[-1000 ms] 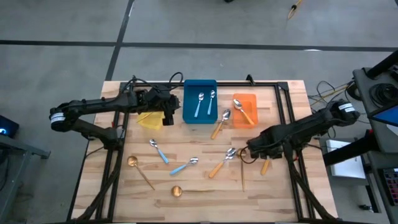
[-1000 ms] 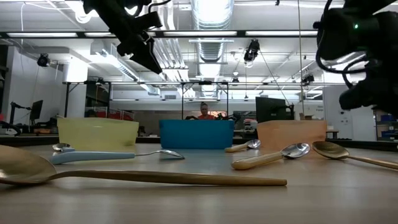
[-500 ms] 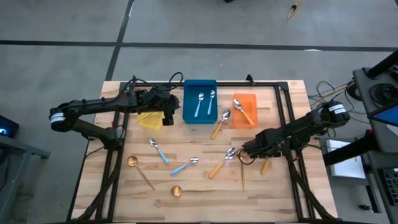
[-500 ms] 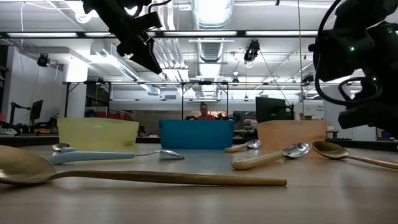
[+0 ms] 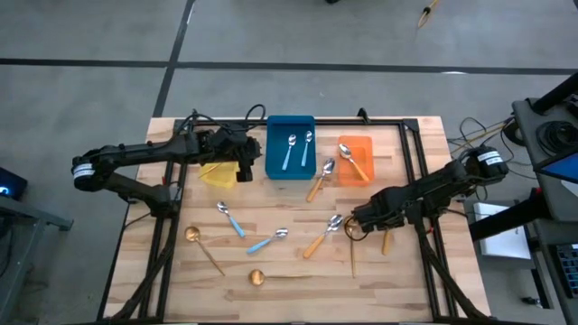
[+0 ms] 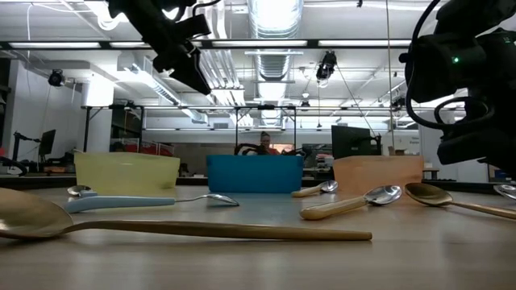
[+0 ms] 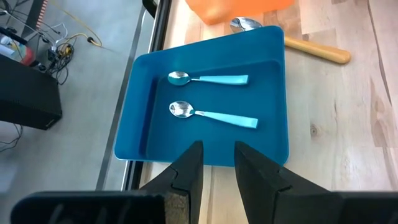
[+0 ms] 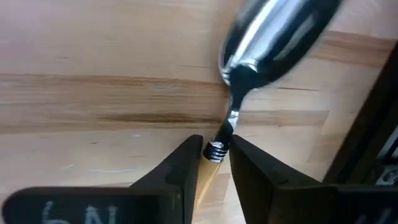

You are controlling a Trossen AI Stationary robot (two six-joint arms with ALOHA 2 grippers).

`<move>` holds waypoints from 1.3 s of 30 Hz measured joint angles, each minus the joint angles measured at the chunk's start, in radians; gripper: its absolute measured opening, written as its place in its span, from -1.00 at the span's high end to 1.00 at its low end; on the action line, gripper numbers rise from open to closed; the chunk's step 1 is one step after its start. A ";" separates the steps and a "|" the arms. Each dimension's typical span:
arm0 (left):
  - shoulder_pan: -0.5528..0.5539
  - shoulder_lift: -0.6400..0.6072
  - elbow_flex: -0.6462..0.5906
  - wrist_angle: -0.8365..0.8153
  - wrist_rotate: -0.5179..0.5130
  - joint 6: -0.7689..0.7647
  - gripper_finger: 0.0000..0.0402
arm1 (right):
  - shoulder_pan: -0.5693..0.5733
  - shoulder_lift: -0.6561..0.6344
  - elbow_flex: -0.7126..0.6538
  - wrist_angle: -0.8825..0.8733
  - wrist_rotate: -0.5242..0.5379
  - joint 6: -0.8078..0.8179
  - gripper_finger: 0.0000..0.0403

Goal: Sort silverware by color (type)
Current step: Put the yellow spoon into the orange bin

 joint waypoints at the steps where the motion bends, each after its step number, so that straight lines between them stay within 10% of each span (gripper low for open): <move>1: 0.000 0.000 0.000 0.001 0.000 0.000 0.64 | 0.000 0.000 0.000 0.001 0.002 -0.015 0.61; 39: 0.000 0.000 0.000 0.025 0.000 0.012 0.64 | -0.001 -0.177 0.192 -0.117 0.041 -0.143 0.88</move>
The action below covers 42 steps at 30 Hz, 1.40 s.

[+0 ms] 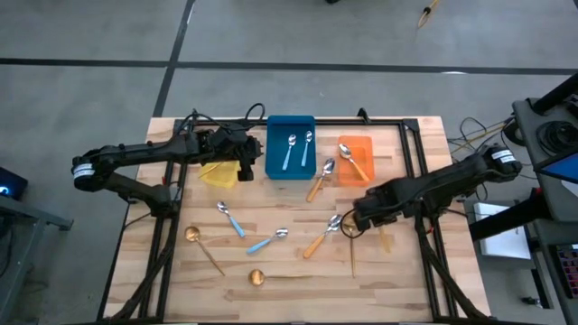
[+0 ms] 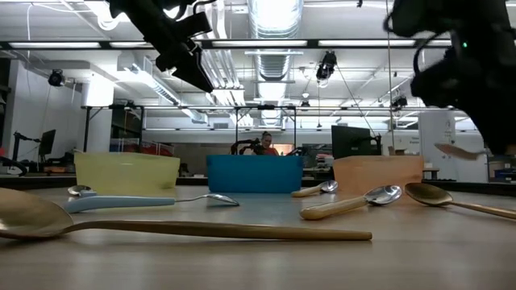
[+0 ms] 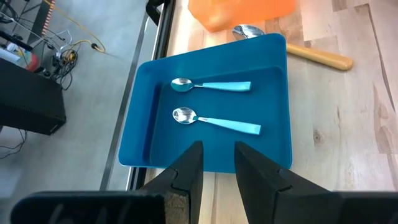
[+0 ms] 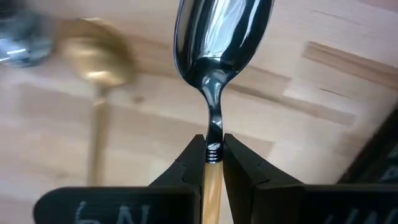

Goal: Sort silverware by color (type)
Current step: Put the yellow spoon into the orange bin

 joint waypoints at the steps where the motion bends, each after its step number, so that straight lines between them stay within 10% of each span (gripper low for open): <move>1: 0.000 0.000 0.000 0.000 0.000 0.000 0.64 | 0.000 0.000 0.018 0.000 0.000 -0.011 0.88; 13: 0.000 0.000 0.000 0.006 0.000 0.000 0.64 | -0.076 0.061 0.265 -0.003 0.183 -0.229 0.90; 42: 0.000 0.000 0.000 -0.008 0.000 0.000 0.64 | -0.454 0.472 0.775 -0.275 0.099 -0.926 0.96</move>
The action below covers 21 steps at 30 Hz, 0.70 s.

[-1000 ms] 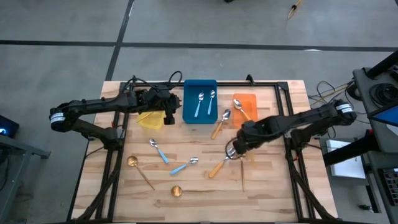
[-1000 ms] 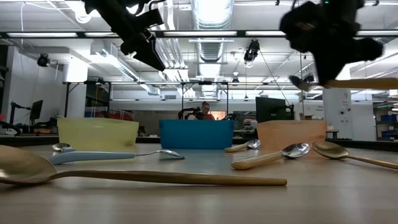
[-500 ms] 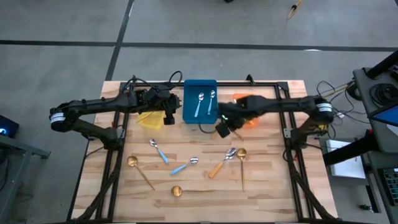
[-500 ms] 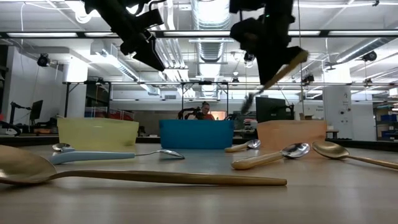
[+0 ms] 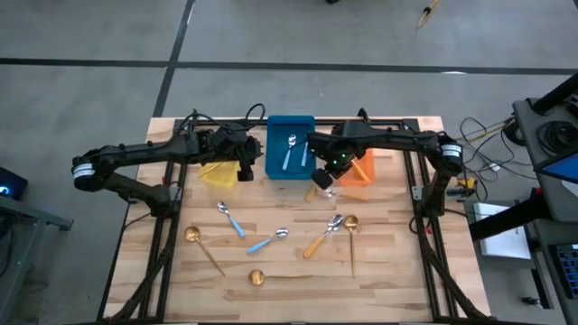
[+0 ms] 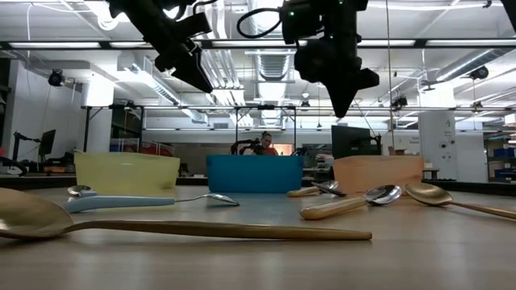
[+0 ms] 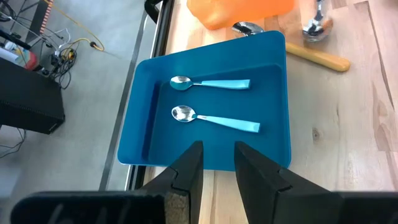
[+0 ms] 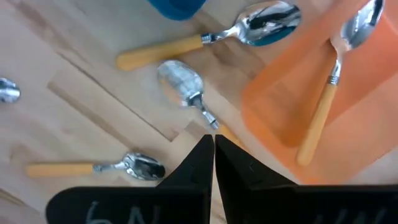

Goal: Sort silverware by color (type)
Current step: Put the yellow spoon into the orange bin

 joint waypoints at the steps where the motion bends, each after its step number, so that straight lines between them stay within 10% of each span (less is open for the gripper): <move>1: 0.000 0.000 0.000 0.000 0.000 0.000 0.64 | 0.009 -0.002 0.000 0.000 0.000 -0.002 0.96; 21: 0.000 0.000 -0.008 -0.008 0.000 0.000 0.64 | 0.116 -0.027 -0.145 0.123 -0.003 -0.189 0.96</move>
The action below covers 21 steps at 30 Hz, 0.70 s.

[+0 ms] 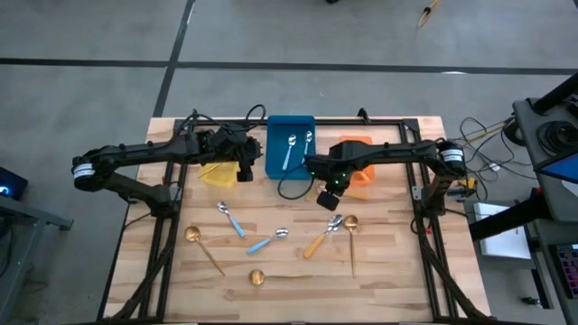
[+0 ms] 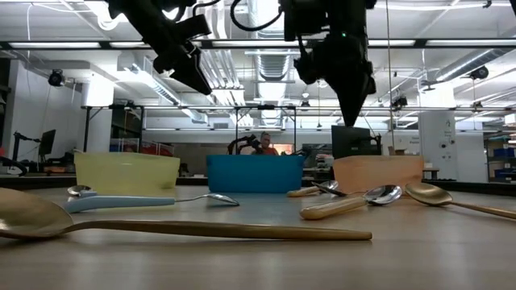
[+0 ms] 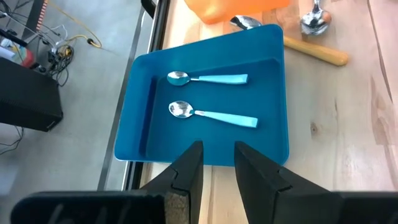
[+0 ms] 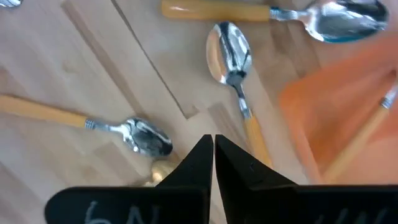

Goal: Sort silverware by color (type)
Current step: Put the yellow spoon into the orange bin

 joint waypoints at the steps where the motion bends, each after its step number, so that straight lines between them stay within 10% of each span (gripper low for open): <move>1: 0.000 0.000 -0.001 -0.004 0.000 0.000 0.64 | 0.000 -0.016 -0.036 0.044 0.000 -0.012 0.96; 21: 0.000 0.000 -0.005 -0.027 0.000 -0.032 0.64 | 0.163 -0.272 -0.649 0.553 0.213 0.070 0.96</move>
